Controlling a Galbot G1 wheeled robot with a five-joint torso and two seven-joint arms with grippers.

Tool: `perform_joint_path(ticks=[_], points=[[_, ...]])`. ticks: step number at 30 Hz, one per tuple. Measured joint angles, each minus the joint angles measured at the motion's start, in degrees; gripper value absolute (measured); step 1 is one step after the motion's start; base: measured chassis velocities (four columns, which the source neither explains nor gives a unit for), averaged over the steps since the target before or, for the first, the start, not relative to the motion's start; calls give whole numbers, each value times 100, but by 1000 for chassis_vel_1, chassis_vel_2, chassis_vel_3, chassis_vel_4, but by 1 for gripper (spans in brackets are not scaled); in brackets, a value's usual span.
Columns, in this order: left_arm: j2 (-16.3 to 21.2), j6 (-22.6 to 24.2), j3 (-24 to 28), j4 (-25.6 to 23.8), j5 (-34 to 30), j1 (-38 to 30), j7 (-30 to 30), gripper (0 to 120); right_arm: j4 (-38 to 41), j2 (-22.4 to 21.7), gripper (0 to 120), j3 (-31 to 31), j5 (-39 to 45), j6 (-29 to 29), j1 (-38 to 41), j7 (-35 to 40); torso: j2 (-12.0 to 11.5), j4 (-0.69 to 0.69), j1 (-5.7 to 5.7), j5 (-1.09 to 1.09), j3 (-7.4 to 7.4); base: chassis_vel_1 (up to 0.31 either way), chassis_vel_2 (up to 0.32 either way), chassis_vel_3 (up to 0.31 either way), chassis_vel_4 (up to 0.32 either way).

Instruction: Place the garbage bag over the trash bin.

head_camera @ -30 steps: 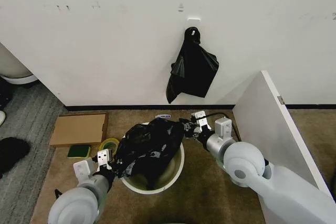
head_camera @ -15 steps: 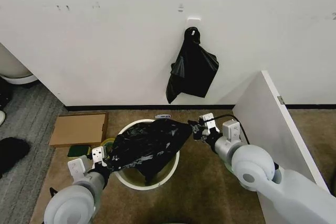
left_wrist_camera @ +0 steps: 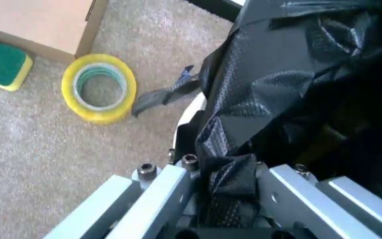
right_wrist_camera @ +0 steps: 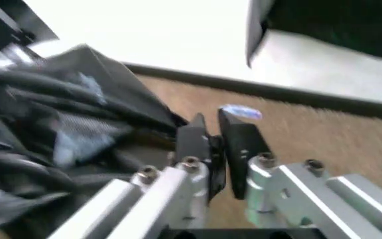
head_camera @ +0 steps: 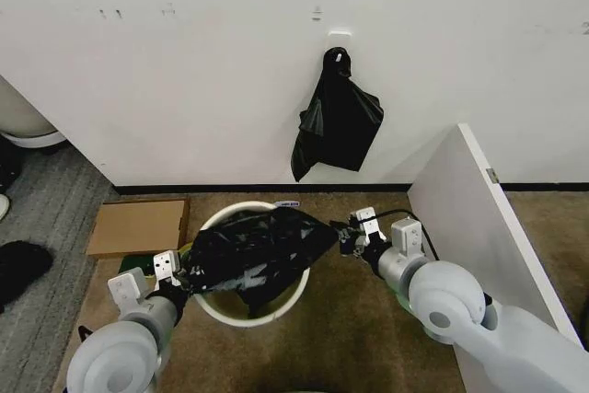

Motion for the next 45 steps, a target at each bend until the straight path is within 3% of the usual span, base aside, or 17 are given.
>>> perform_joint_path(ticks=[10,11,14,15,17,20,26,38,45], points=[[-242,-374,87,175,173,-79,0,0,713,-285,43,800,631,219,-399,-253,0,0,0,0,0,0,0,0,0],[-279,-448,107,220,205,-92,-1,0,814,-322,52,1009,1020,209,-497,-243,0,0,0,1,0,0,0,0,0],[-305,-564,128,292,276,-101,17,0,1082,-366,62,1333,2201,33,-706,54,0,-1,0,0,0,0,0,0,0],[-305,-564,128,292,276,-101,17,0,1082,-366,62,1333,2201,33,-706,54,0,-1,0,0,0,0,0,0,0],[-314,-653,137,338,326,-112,68,0,1294,-345,71,1482,3417,-161,-799,454,0,-2,0,0,0,0,0,0,0],[-318,-703,178,356,393,-113,149,0,1375,-145,84,1404,4391,-281,-748,942,0,0,0,0,0,0,0,0,0],[-331,-672,199,114,439,-33,193,0,1237,190,99,950,4353,-81,-733,1052,0,-1,0,0,0,0,0,0,0],[-345,-769,279,-48,434,-21,181,0,1254,1069,100,596,4117,216,-743,1506,0,-1,0,0,0,0,0,0,0],[-380,-805,458,-46,598,-110,203,0,1141,1246,100,287,3844,59,-678,1614,0,-1,0,0,0,0,0,0,0]])
